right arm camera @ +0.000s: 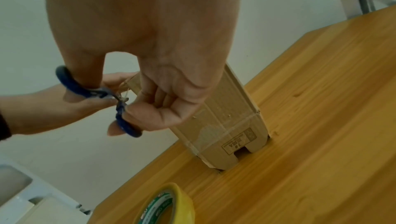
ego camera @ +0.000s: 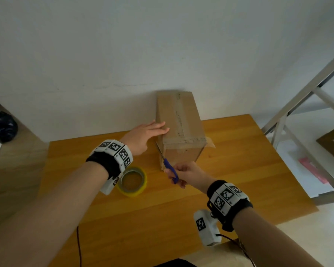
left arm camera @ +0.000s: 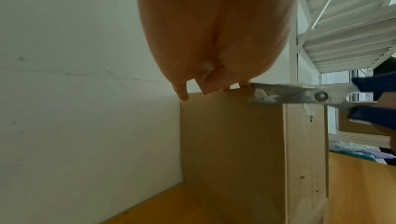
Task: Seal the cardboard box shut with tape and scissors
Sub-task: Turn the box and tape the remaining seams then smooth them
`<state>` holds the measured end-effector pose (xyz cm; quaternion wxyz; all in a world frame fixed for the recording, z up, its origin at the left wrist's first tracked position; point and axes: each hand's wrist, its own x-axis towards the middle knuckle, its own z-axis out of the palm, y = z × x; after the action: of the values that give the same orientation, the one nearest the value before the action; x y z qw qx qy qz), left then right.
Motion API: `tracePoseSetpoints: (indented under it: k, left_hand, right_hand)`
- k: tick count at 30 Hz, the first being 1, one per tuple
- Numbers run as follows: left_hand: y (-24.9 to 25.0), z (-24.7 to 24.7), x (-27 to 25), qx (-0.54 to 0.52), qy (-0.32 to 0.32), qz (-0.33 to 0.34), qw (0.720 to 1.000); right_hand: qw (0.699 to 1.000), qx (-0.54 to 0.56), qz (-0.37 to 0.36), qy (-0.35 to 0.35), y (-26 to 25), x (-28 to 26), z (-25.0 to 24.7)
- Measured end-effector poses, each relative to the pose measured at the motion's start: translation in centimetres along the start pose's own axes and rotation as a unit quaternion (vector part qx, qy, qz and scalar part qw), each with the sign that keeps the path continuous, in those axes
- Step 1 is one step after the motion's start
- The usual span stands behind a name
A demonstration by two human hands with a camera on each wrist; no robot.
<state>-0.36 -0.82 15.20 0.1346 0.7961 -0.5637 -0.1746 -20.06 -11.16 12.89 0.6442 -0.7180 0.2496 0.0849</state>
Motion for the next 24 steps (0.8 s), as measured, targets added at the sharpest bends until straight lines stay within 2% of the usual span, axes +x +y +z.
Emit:
tracePoseSetpoints:
  k: [10, 12, 14, 15, 19, 24]
  left_hand:
    - [0.1, -0.7, -0.1, 0.008, -0.02, -0.014, 1.0]
    - [0.4, -0.6, -0.2, -0.001, -0.017, -0.019, 1.0]
    - [0.9, -0.5, -0.2, -0.012, -0.017, -0.021, 1.0]
    - [1.1, -0.5, -0.1, -0.018, -0.018, -0.021, 0.999]
    - [1.0, -0.7, -0.2, -0.037, -0.025, -0.019, 0.999]
    - [1.1, 0.0, -0.6, -0.074, 0.016, -0.021, 0.997]
  right_hand:
    - [0.997, -0.03, 0.047, -0.054, -0.3, 2.1, 0.3]
    - [0.988, -0.099, 0.076, -0.094, -0.3, 2.3, 0.7]
    - [0.964, -0.193, 0.106, -0.151, 0.5, 2.5, 1.9]
    - [0.958, -0.216, 0.11, -0.156, 1.3, 2.6, 2.5]
    - [0.957, -0.265, 0.106, -0.058, 5.0, 3.9, 2.2]
    - [0.926, -0.336, 0.167, 0.025, 8.7, 4.1, 1.1]
